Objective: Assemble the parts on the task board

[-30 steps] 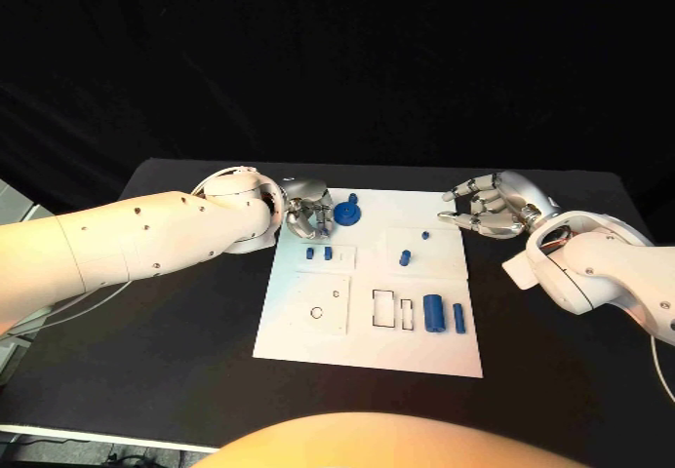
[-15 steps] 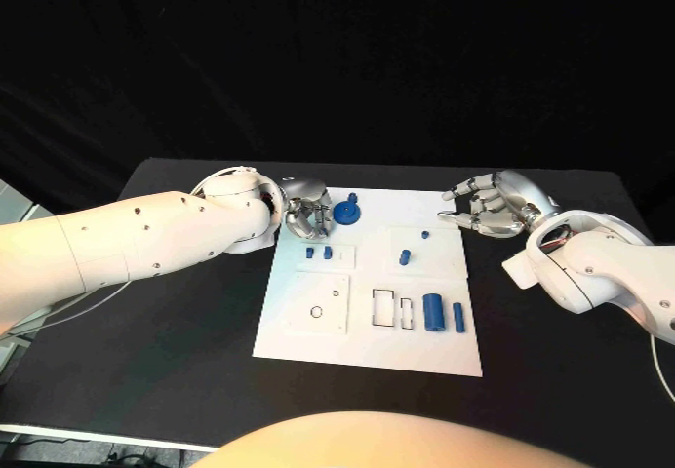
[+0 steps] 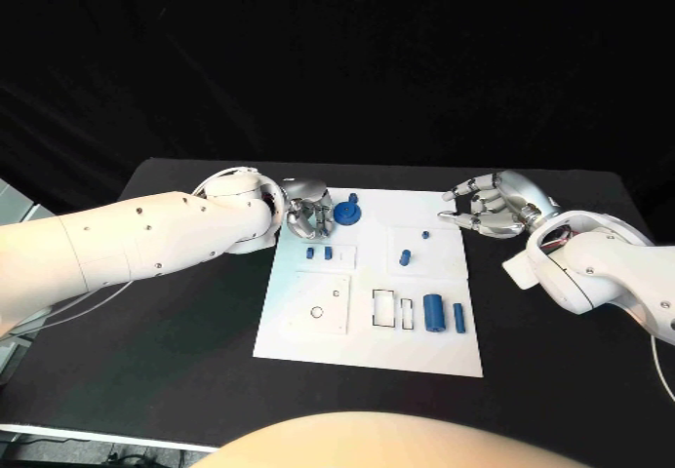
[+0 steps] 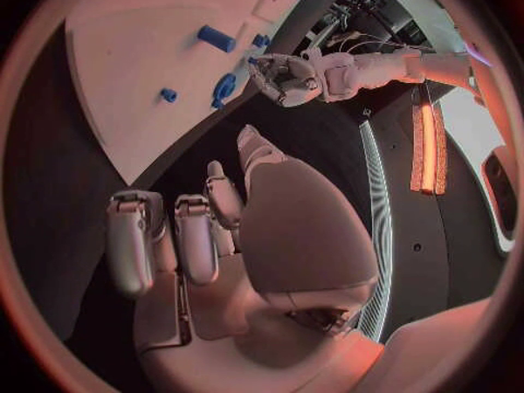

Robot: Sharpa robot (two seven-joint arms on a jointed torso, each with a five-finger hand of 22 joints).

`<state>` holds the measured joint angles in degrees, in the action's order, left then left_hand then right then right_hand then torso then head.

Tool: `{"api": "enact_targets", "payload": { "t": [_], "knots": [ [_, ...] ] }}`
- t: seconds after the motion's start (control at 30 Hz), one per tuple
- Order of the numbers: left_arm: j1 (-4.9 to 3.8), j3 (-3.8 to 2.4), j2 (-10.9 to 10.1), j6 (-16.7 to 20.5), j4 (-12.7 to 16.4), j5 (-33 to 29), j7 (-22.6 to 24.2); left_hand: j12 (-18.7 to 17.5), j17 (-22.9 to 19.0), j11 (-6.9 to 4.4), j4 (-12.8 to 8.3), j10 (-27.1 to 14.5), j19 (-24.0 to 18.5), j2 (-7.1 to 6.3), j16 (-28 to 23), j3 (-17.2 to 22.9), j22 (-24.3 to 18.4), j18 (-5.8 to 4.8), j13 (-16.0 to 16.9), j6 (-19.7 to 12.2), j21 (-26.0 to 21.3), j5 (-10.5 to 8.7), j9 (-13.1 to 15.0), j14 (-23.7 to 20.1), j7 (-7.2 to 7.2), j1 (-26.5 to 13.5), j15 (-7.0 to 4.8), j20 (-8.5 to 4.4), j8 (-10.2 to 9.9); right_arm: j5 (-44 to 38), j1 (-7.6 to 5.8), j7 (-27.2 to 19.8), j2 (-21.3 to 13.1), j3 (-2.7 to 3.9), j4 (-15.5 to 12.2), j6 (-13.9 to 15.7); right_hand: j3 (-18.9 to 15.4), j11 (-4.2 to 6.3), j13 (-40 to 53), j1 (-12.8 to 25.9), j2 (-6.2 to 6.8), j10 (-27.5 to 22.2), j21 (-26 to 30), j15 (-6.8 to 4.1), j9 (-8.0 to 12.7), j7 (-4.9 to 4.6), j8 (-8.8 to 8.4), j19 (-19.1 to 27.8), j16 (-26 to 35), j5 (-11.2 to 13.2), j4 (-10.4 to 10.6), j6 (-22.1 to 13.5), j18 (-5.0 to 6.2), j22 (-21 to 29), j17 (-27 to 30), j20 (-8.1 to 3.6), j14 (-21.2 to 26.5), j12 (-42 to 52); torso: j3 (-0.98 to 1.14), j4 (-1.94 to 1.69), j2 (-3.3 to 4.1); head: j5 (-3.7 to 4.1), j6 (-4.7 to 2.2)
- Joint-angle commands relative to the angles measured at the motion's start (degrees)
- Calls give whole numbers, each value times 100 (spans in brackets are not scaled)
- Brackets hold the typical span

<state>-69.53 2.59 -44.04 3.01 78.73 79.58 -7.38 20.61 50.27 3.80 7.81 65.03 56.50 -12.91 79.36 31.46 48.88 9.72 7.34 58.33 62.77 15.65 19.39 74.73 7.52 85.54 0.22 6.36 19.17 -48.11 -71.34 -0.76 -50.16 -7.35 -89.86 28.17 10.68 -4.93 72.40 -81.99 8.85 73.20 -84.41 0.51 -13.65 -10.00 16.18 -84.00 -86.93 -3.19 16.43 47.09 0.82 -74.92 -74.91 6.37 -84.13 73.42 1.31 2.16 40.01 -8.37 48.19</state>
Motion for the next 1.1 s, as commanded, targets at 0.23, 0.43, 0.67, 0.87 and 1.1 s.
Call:
{"api": "enact_targets", "payload": {
  "t": [0.23,0.43,0.67,0.87,1.1],
  "knots": [
    [56,25,40,-116,-15,-8,77,-49,-1,11,-34,35,23,16,21,5,-8,1,-4,26,13,-3,10,-4,7,-20,-8,4,-1,-46,5,-74,-5,1,-7,-73,-18,5,-8,18,-38,-10,29,-9,9,26,25,-341,35,-22,-23,33,69,-1120,-890,-11,-425,-18,-3,6,1,-2,0],
    [62,29,22,-102,-20,-13,76,-52,-15,10,-38,39,13,18,18,5,-21,3,-2,27,5,-4,12,-10,7,-20,-8,4,-3,-46,6,-71,-8,1,-7,-84,-18,5,-8,18,-38,-10,29,-9,9,26,25,-341,35,-22,-23,33,69,-1120,-890,-11,-425,-18,-1,0,3,1,7],
    [64,30,11,-59,-14,-34,91,-83,-28,17,-53,23,-2,11,14,9,-31,6,0,-3,-4,-2,12,-21,12,-27,-4,4,-32,-47,7,-72,-5,1,-3,-86,-18,5,-8,18,-38,-10,29,-9,9,26,25,-341,35,-22,-23,33,69,-1120,-890,-11,-425,-18,-2,1,1,-3,8],
    [64,30,8,-19,-22,-67,115,-169,-59,34,-68,-2,-49,-34,9,20,-67,12,22,-199,-38,1,-17,-53,42,-97,14,17,-201,-47,8,-72,-3,1,1,-86,-18,5,-8,18,-38,-10,29,-9,9,26,25,-341,35,-22,-23,33,69,-1120,-890,-11,-425,-18,-4,-1,-1,-9,8],
    [64,30,2,37,-43,-116,127,-259,-111,39,-60,-13,-108,-129,3,60,-134,29,58,-522,-104,9,-90,-96,51,-198,23,28,-458,-47,8,-69,-1,1,2,-86,-18,5,-8,18,-38,-10,29,-9,9,26,25,-341,35,-22,-23,33,69,-1120,-890,-11,-425,-18,-3,2,-1,-16,5]
  ]
}}
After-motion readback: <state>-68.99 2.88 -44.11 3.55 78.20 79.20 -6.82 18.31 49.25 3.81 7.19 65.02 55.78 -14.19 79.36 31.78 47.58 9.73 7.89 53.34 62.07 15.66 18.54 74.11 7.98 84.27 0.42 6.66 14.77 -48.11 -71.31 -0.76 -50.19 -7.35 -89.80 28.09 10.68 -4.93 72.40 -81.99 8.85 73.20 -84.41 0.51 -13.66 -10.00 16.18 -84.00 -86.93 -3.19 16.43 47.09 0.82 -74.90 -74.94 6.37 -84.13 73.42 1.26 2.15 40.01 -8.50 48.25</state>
